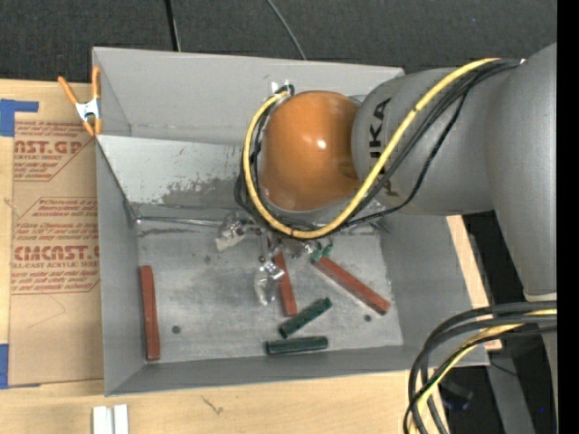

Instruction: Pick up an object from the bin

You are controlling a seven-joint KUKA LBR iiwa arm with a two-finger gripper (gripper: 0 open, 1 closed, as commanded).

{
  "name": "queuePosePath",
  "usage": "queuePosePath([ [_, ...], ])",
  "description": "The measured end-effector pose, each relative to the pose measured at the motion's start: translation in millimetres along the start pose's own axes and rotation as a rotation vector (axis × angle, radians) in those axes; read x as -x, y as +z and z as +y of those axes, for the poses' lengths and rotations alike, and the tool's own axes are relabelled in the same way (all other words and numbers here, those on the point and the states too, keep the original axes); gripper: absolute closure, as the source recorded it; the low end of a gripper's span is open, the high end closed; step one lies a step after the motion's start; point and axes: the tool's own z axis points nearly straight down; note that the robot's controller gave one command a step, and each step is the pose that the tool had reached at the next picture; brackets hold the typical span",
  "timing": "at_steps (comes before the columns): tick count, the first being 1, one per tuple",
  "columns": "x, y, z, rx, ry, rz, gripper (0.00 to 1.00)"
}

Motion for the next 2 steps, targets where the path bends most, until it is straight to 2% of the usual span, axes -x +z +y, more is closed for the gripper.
queuePosePath([
  [1,-33.5,1.9,-20.9,0.001,0.147,-0.002,0.0],
  [2,-37.9,27.7,-53.3,-0.001,-0.098,-0.003,0.0],
])
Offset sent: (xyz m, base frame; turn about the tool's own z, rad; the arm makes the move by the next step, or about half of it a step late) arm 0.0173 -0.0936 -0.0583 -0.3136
